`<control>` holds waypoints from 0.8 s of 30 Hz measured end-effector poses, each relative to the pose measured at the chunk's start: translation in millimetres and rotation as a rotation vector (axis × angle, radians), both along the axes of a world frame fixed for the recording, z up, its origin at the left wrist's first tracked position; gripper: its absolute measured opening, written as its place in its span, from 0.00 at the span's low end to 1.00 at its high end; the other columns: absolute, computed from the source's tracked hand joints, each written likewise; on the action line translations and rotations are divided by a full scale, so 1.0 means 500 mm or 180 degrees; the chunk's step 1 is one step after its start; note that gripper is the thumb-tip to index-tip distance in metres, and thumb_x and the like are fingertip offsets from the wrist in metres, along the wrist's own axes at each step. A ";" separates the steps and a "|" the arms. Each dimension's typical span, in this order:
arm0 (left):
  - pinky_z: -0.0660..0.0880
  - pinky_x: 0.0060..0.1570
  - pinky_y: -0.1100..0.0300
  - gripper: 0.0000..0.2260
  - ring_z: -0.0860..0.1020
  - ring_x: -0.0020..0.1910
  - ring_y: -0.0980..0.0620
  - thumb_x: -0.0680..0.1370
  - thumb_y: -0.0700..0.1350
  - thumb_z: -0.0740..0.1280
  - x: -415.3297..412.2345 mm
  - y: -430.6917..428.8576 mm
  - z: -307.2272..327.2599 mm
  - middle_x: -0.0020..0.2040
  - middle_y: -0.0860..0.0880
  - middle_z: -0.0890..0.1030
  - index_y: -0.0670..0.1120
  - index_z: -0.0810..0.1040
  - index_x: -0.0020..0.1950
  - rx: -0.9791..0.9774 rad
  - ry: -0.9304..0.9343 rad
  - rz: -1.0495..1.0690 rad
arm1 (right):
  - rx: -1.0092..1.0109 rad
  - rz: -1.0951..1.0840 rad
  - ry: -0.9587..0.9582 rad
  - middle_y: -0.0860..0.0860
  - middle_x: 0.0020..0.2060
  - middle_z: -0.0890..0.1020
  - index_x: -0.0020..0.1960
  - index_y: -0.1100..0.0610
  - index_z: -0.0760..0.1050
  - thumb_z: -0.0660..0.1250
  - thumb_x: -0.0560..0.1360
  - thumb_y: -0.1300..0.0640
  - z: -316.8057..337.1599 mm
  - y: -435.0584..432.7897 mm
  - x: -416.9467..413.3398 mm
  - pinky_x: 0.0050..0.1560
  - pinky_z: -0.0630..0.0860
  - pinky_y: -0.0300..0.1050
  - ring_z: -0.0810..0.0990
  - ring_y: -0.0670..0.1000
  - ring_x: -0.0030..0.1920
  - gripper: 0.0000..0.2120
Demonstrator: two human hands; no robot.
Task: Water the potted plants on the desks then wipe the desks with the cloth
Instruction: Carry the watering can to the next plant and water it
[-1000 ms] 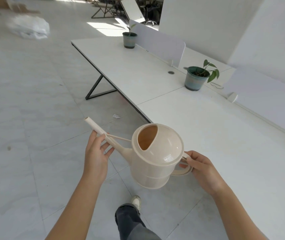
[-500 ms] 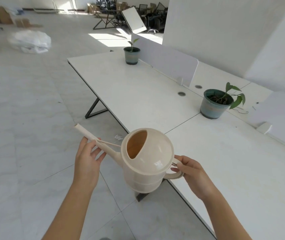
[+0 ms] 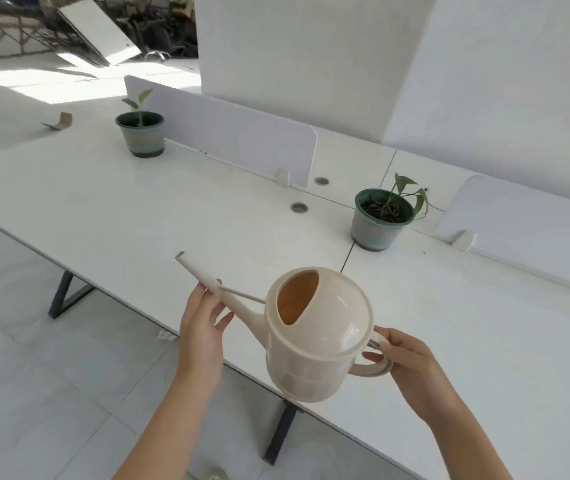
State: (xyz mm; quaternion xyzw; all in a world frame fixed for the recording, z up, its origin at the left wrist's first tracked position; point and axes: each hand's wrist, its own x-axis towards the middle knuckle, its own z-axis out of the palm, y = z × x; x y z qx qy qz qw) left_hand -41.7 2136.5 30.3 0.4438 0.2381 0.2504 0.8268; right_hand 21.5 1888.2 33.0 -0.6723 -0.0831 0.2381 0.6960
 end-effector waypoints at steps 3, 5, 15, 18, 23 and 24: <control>0.68 0.57 0.55 0.10 0.73 0.56 0.53 0.78 0.41 0.59 0.058 0.046 0.008 0.47 0.57 0.77 0.54 0.76 0.52 0.0133 -0.0048 -0.0566 | 0.0030 -0.0423 0.0002 0.49 0.41 0.85 0.40 0.57 0.84 0.77 0.51 0.45 0.015 0.031 -0.009 0.52 0.72 0.48 0.82 0.47 0.46 0.22; 0.67 0.59 0.54 0.12 0.73 0.60 0.54 0.75 0.44 0.62 0.099 0.075 0.006 0.51 0.60 0.78 0.58 0.75 0.55 0.0179 -0.0026 -0.1015 | 0.0062 -0.0863 0.0003 0.51 0.41 0.85 0.40 0.58 0.83 0.78 0.49 0.43 0.017 0.050 -0.011 0.52 0.72 0.48 0.82 0.50 0.48 0.25; 0.76 0.50 0.50 0.28 0.79 0.49 0.45 0.78 0.41 0.61 0.256 0.030 -0.024 0.56 0.52 0.75 0.63 0.58 0.72 -0.0373 0.0199 -0.2237 | 0.0128 -0.1824 0.0222 0.52 0.41 0.85 0.44 0.62 0.80 0.78 0.48 0.39 0.018 0.049 -0.031 0.47 0.69 0.47 0.83 0.48 0.46 0.34; 0.75 0.54 0.49 0.29 0.79 0.53 0.44 0.78 0.41 0.61 0.299 -0.010 -0.021 0.62 0.51 0.73 0.62 0.55 0.73 -0.0393 0.0256 -0.2390 | 0.0113 -0.2013 0.0144 0.51 0.40 0.86 0.44 0.62 0.79 0.77 0.43 0.34 0.025 0.027 -0.013 0.47 0.69 0.46 0.84 0.47 0.46 0.40; 0.77 0.47 0.51 0.29 0.78 0.52 0.44 0.78 0.41 0.61 0.377 -0.080 -0.020 0.62 0.46 0.72 0.58 0.53 0.74 -0.0581 0.0402 -0.2307 | 0.0187 -0.2324 0.0107 0.50 0.38 0.85 0.38 0.59 0.79 0.77 0.42 0.34 0.037 -0.006 0.037 0.49 0.69 0.47 0.84 0.47 0.45 0.35; 0.77 0.44 0.53 0.27 0.78 0.51 0.45 0.78 0.41 0.61 0.394 -0.095 -0.018 0.61 0.46 0.73 0.57 0.55 0.73 -0.0532 0.0415 -0.2324 | 0.0215 -0.2380 0.0112 0.50 0.38 0.86 0.37 0.58 0.79 0.77 0.41 0.34 0.038 -0.014 0.048 0.49 0.69 0.47 0.84 0.47 0.45 0.34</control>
